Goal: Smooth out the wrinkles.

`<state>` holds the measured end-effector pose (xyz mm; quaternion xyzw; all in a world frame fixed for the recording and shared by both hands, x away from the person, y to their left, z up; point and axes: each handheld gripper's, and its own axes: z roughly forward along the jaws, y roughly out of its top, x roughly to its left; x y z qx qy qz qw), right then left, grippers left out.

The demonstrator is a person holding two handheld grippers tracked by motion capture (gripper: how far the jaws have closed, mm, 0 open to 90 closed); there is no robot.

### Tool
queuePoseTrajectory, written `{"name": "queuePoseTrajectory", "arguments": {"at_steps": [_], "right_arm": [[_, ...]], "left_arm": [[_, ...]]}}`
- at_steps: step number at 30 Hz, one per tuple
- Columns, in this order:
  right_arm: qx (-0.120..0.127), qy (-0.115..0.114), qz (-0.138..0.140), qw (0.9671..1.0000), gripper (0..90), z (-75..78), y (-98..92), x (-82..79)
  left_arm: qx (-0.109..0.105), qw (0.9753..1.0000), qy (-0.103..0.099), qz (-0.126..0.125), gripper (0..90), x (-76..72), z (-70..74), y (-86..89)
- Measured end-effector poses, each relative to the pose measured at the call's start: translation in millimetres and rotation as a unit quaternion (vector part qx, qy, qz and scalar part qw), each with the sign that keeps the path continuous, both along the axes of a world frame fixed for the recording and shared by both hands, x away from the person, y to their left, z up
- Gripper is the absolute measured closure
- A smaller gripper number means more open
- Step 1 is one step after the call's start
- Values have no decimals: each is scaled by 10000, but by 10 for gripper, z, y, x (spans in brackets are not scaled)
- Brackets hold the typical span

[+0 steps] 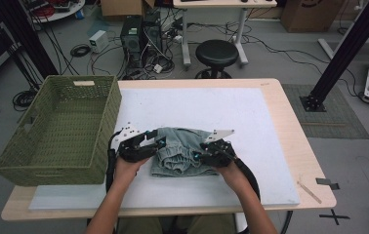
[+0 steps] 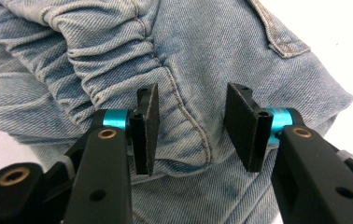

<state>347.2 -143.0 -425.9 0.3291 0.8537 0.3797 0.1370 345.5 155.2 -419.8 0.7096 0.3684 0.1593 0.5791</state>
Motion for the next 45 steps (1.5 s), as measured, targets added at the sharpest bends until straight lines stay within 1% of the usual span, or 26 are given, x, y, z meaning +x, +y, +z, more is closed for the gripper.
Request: {"name": "queuePoseTrajectory", "arguments": {"at_steps": [1, 2, 4, 6, 7, 9, 12, 15, 16, 18, 20, 21, 23, 25, 26, 28, 30, 31, 32, 33, 35, 38, 40, 42, 44, 45], "right_arm": [[111, -4, -8, 9999, 537, 21, -20, -8], [325, -58, -39, 9994, 509, 51, -57, -17], [659, -202, -332, 9971, 456, 109, -154, -37], [803, -292, -638, 9943, 429, 126, -255, -39], [754, -278, -838, 9932, 427, 113, -306, -35], [453, -87, -1126, 9926, 428, 26, -382, 0], [298, 123, -1441, 9890, 454, -101, -423, 27], [127, 356, -1455, 9886, 545, -214, -399, 69], [130, 314, -1440, 9890, 577, -238, -393, 70], [177, 340, -1302, 9907, 721, -236, -388, 67], [26, 221, -1171, 9929, 833, -226, -363, 49], [-116, 162, -1140, 9933, 856, -209, -340, 42], [-324, 43, -1199, 9922, 864, -183, -312, 37], [-424, -80, -1386, 9894, 864, -177, -321, 37], [-403, -76, -1424, 9890, 863, -182, -340, 41], [-253, 30, -1340, 9907, 825, -189, -381, 32], [-126, -47, -1326, 9911, 609, -158, -422, -15], [58, -77, -1257, 9920, 621, -128, -459, -53], [203, -163, -1043, 9942, 627, -93, -493, -115], [214, -224, -908, 9954, 642, -80, -505, -153], [56, -249, -508, 9984, 680, -91, -503, -255], [-409, -246, -271, 9985, 692, -179, -493, -321], [-341, -266, -268, 9987, 690, -204, -517, -333], [-430, -314, -269, 9982, 677, -192, -494, -341], [-173, -302, -334, 9988, 534, -164, -523, -345], [179, -286, -435, 9985, 500, -136, -581, -346]], "left_arm": [[38, 10000, 17, 11, 434, 7, 3, 1], [72, 9999, 54, 53, 412, 11, 1, 0], [79, 9998, 144, 117, 366, 22, -16, 4], [124, 9995, 197, 196, 358, 31, -43, 9], [145, 9994, 224, 214, 358, 35, -55, 13], [137, 9993, 257, 235, 358, 37, -68, 18], [120, 9994, 222, 243, 359, 36, -65, 24], [125, 9994, 220, 226, 358, 38, -66, 19], [137, 9994, 222, 219, 358, 38, -67, 19], [130, 9994, 229, 232, 359, 40, -69, 20], [138, 9993, 242, 237, 358, 45, -73, 24], [148, 9993, 246, 232, 359, 46, -74, 25], [141, 9993, 239, 239, 359, 44, -74, 20], [158, 9994, 213, 239, 359, 41, -71, 14], [153, 9994, 206, 242, 359, 42, -71, 13], [146, 9994, 215, 237, 359, 50, -76, 11], [147, 9994, 203, 232, 359, 53, -79, 8], [136, 9995, 192, 225, 359, 54, -79, 6], [133, 9995, 181, 220, 359, 55, -77, 7], [126, 9995, 170, 221, 358, 55, -73, 12], [87, 9995, 159, 246, 358, 59, -64, 22], [72, 9995, 162, 254, 356, 59, -45, 35], [62, 9996, 140, 246, 350, 53, -33, 37], [35, 9997, 107, 234, 342, 44, -20, 39], [-9, 9998, 71, 203, 324, 37, -11, 44], [-32, 9998, 53, 185, 307, 33, -7, 46]]}}
